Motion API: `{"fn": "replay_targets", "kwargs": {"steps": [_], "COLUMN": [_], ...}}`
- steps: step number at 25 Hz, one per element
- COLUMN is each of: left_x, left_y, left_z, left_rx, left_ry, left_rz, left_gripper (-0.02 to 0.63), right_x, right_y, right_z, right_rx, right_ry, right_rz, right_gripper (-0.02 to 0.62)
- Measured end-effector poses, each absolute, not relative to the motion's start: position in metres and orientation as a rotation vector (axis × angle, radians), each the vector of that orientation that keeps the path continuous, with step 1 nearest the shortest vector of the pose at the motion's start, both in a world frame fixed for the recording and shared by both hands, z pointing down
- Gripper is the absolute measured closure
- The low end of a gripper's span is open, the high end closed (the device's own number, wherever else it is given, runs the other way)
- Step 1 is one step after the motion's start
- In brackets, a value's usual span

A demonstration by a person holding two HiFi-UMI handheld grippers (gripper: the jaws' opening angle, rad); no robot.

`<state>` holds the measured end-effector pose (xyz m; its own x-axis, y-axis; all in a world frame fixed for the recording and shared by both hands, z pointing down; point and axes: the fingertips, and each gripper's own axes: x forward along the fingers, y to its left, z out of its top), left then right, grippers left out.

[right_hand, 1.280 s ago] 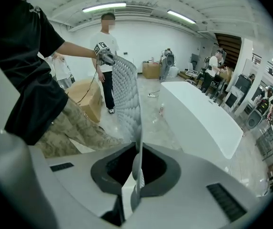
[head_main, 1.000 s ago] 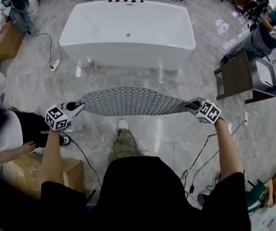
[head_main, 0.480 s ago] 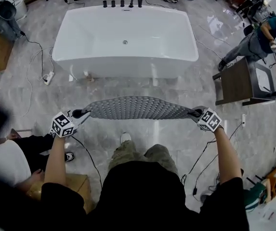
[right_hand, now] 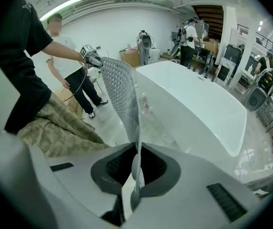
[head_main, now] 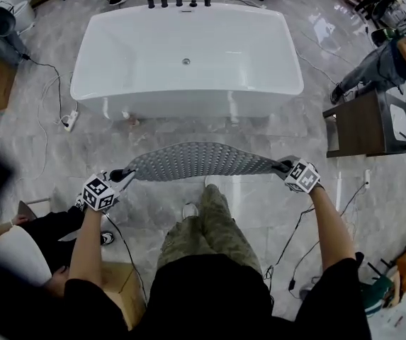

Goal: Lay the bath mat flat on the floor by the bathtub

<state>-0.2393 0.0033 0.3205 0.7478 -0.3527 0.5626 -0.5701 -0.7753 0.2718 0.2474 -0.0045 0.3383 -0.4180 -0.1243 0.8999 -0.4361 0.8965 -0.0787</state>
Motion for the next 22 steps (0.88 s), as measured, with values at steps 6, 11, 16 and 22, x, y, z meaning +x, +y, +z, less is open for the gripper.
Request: {"fn": "replay_targets", "kwargs": {"steps": [6, 11, 16, 22], "left_x": [-0.223, -0.214, -0.211, -0.219], "left_y": [-0.030, -0.050, -0.062, -0.062], "left_z": [0.387, 0.456, 0.535, 0.650], "left_rx": [2.424, 2.334, 2.304, 2.277], "left_ry": [-0.751, -0.727, -0.693, -0.637], "left_rz": [0.688, 0.659, 0.704, 0.691], "left_gripper": [0.583, 0.583, 0.583, 0.583], "right_x": [0.258, 0.264, 0.264, 0.253], "right_y": [-0.045, -0.078, -0.092, -0.098], "right_z": [0.427, 0.506, 0.589, 0.688], "right_rx": [0.441, 0.473, 0.438, 0.364], "right_ry": [-2.002, -1.983, -1.952, -1.911], "right_rz": [0.459, 0.535, 0.568, 0.534], "right_gripper": [0.572, 0.572, 0.572, 0.572]}}
